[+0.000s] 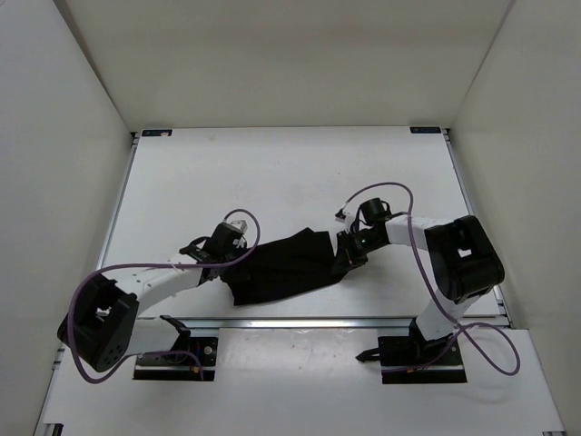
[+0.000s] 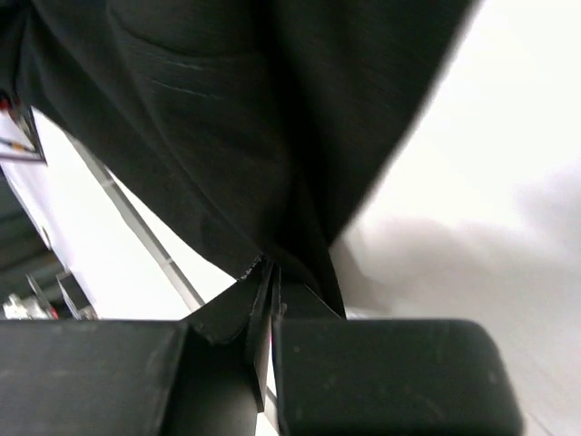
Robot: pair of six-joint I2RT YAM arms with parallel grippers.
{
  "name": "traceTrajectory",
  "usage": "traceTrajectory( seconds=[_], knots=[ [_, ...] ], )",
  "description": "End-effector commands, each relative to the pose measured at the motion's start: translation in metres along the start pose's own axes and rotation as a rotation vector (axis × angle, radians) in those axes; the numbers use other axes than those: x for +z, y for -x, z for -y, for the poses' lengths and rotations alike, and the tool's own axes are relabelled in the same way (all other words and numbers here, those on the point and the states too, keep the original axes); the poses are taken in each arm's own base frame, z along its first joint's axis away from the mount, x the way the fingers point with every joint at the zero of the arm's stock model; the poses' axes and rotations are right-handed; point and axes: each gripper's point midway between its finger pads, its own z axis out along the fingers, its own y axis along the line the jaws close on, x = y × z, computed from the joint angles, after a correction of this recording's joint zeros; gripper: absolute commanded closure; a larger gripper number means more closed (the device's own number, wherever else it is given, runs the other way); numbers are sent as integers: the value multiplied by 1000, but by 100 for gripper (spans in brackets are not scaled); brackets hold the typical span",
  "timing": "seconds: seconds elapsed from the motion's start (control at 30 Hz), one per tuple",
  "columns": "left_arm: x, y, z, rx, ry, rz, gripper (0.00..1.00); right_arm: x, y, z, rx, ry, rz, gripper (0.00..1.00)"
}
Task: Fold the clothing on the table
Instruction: Fold the skirt
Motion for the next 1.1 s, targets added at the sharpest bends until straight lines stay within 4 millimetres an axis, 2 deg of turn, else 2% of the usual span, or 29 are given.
traceTrajectory(
  seconds=[0.0,0.07,0.1,0.17,0.2,0.23,0.27,0.3,0.37,0.4,0.47,0.5,0.57,0.8,0.9,1.0,1.07],
  knots=[
    [-4,11,1,34,10,2,100,-20,12,24,-2,-95,72,100],
    [-6,19,10,46,-16,12,99,-30,18,20,12,-77,102,98],
    [-12,30,19,55,-41,37,95,-38,26,17,22,-62,133,94],
    [-23,52,30,72,-48,90,83,-51,47,7,-20,-51,193,73],
    [-25,56,30,78,-41,102,73,-56,51,3,-32,-55,217,65],
    [-31,64,32,69,-43,121,65,-61,61,-3,-58,-48,242,52],
    [-33,71,31,62,-38,138,64,-66,70,-5,-77,-48,268,43],
    [-34,72,26,58,-24,143,62,-66,73,-7,-75,-35,273,38],
    [-33,70,20,44,1,136,62,-69,82,-9,-99,-37,290,35],
    [-32,65,15,40,16,114,63,-63,77,-5,-76,-43,265,35],
    [-29,57,4,39,66,95,65,-55,79,0,-99,-71,238,34],
    [-27,50,5,31,62,80,67,-50,79,3,-115,-82,216,34],
    [-24,38,0,16,72,65,66,-40,75,10,-114,-103,179,34],
    [-13,18,-9,-25,79,43,63,-20,66,36,-87,-153,95,35],
    [-6,9,-11,-29,80,12,63,-18,68,41,-86,-167,77,41],
    [0,7,-10,-37,65,12,65,-9,67,41,-93,-158,55,59],
    [2,8,-10,-33,72,7,71,-5,65,42,-89,-160,42,72]
  ],
)
